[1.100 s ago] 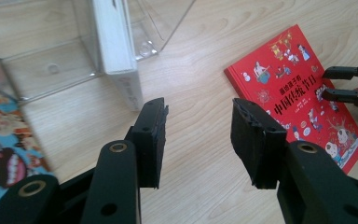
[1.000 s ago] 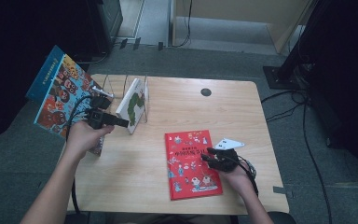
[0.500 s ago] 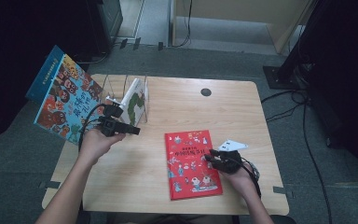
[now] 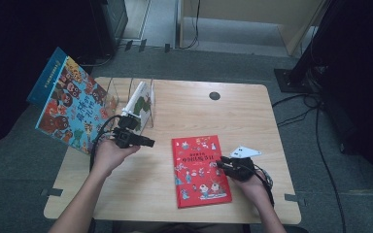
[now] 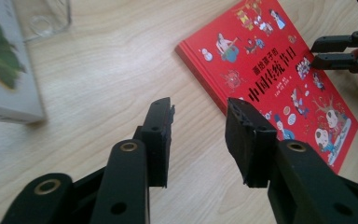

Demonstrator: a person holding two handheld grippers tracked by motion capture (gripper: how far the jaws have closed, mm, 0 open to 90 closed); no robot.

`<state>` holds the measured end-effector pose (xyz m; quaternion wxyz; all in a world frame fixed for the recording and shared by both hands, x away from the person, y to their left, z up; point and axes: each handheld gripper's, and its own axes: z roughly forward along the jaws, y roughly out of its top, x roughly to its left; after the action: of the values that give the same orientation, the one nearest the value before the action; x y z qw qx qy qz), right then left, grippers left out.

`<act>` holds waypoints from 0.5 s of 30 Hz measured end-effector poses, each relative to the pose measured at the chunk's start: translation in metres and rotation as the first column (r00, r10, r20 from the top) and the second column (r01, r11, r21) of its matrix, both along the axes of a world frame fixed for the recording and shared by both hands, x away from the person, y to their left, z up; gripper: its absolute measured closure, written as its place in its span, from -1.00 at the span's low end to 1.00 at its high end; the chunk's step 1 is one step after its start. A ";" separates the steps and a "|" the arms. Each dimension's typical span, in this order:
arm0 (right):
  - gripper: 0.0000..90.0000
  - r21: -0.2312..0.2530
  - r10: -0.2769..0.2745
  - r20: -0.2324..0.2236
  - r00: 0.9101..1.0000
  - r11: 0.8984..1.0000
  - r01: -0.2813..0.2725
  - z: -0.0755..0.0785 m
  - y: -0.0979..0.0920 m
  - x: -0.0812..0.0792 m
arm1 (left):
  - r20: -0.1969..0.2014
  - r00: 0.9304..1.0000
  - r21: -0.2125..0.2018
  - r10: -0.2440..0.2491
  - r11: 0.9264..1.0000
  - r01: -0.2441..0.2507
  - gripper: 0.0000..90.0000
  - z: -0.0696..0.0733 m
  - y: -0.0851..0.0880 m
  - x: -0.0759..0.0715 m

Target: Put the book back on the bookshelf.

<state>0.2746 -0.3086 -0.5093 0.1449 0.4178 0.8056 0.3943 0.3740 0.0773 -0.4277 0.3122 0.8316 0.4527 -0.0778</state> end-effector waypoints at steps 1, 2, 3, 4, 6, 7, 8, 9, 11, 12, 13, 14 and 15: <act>0.59 -0.002 -0.001 -0.001 1.000 1.000 0.001 0.000 -0.001 0.000 | 0.006 1.000 -0.004 -0.009 1.000 0.009 0.39 -0.001 -0.001 0.000; 0.61 -0.004 -0.002 -0.001 1.000 1.000 0.002 0.000 -0.001 0.000 | 0.002 1.000 -0.004 -0.012 1.000 0.012 0.44 -0.002 -0.003 0.000; 0.63 -0.006 -0.006 -0.002 1.000 1.000 0.006 0.000 -0.002 0.000 | 0.002 1.000 0.002 -0.007 1.000 0.007 0.43 -0.002 -0.005 -0.001; 0.64 -0.005 -0.010 -0.003 1.000 1.000 0.010 0.000 -0.003 0.000 | 0.004 1.000 0.009 -0.012 1.000 0.012 0.45 -0.003 -0.006 -0.001; 0.67 -0.008 -0.013 -0.003 1.000 1.000 0.013 0.000 -0.005 0.000 | 0.014 1.000 0.005 -0.010 1.000 0.010 0.49 -0.006 -0.010 -0.004; 0.69 -0.005 -0.015 -0.010 1.000 1.000 0.015 0.001 -0.006 0.000 | 0.001 1.000 -0.008 -0.010 1.000 0.010 0.55 -0.008 -0.011 -0.005; 0.70 -0.003 -0.021 -0.020 1.000 1.000 0.021 0.000 -0.006 0.000 | -0.005 1.000 -0.024 -0.013 1.000 0.013 0.55 -0.011 -0.012 -0.006; 0.71 -0.002 -0.020 -0.019 1.000 1.000 0.020 0.000 -0.007 0.000 | -0.012 1.000 -0.028 -0.018 0.999 0.017 0.58 -0.014 -0.013 -0.006; 0.74 -0.006 -0.020 -0.019 1.000 1.000 0.020 0.001 -0.009 0.000 | -0.005 0.999 -0.017 -0.037 0.999 0.037 0.65 -0.021 -0.016 -0.009; 0.76 -0.007 -0.023 -0.018 1.000 1.000 0.023 0.001 -0.009 0.000 | 0.006 0.999 -0.014 -0.046 0.999 0.046 0.71 -0.024 -0.018 -0.011; 0.79 -0.010 -0.028 -0.021 0.999 1.000 0.028 0.001 -0.010 0.000 | 0.009 0.999 -0.008 -0.053 0.999 0.053 0.75 -0.027 -0.019 -0.012; 0.82 -0.019 -0.030 -0.015 0.999 0.999 0.030 0.001 -0.011 0.000 | 0.011 0.999 -0.008 -0.053 0.999 0.053 0.77 -0.029 -0.021 -0.013; 0.85 -0.022 -0.035 -0.017 0.999 0.999 0.035 0.002 -0.011 -0.001 | 0.014 0.998 -0.006 -0.060 0.998 0.060 0.80 -0.031 -0.022 -0.013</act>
<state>0.2740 -0.3199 -0.5076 0.1495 0.4335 0.8036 0.3793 0.3608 0.0553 -0.4583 0.3155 0.8443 0.4251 -0.0829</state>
